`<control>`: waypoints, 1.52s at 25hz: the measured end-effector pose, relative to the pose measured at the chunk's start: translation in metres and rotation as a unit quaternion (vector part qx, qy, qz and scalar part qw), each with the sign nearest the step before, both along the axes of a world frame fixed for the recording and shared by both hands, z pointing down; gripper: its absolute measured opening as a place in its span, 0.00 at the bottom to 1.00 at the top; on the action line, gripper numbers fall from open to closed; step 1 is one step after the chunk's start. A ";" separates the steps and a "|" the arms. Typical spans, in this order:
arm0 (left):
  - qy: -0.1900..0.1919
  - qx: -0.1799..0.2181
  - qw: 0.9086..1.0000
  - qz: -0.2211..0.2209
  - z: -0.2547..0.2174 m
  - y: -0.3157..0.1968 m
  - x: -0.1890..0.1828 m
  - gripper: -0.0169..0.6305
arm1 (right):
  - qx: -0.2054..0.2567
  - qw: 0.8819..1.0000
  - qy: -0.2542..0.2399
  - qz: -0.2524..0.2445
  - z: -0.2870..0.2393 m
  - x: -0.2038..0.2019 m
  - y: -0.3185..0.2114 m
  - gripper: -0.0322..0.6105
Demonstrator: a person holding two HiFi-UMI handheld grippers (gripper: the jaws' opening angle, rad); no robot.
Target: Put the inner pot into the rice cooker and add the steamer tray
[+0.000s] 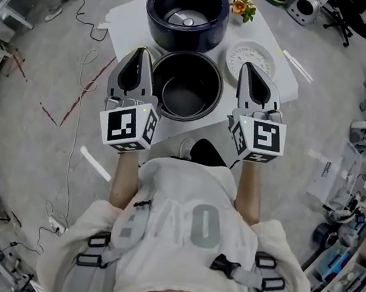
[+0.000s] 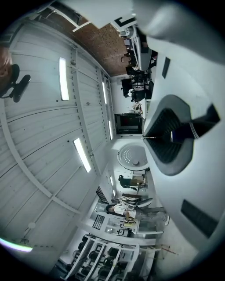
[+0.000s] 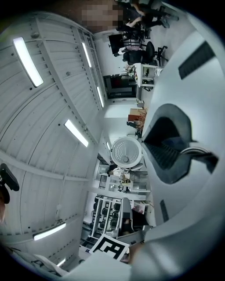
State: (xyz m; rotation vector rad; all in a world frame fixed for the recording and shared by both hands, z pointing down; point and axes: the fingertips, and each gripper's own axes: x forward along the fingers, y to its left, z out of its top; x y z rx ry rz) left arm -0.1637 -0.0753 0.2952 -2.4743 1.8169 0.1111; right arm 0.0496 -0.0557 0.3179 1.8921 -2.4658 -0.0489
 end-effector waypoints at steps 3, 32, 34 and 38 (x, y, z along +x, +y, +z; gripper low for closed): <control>0.004 -0.003 1.000 -0.012 0.002 -0.008 0.000 0.06 | -0.004 1.000 0.002 -0.014 0.002 -0.001 -0.012 0.06; 0.148 -0.112 0.982 -0.028 0.059 -0.024 -0.027 0.42 | -0.121 0.958 -0.195 -0.173 0.026 -0.005 -0.058 0.51; 0.168 -0.142 0.975 -0.034 0.083 -0.023 -0.031 0.42 | -0.143 0.949 -0.222 -0.175 0.041 -0.003 -0.060 0.51; 0.199 -0.203 0.958 -0.042 0.129 -0.016 -0.037 0.42 | -0.184 0.934 -0.253 -0.171 0.074 -0.006 -0.060 0.51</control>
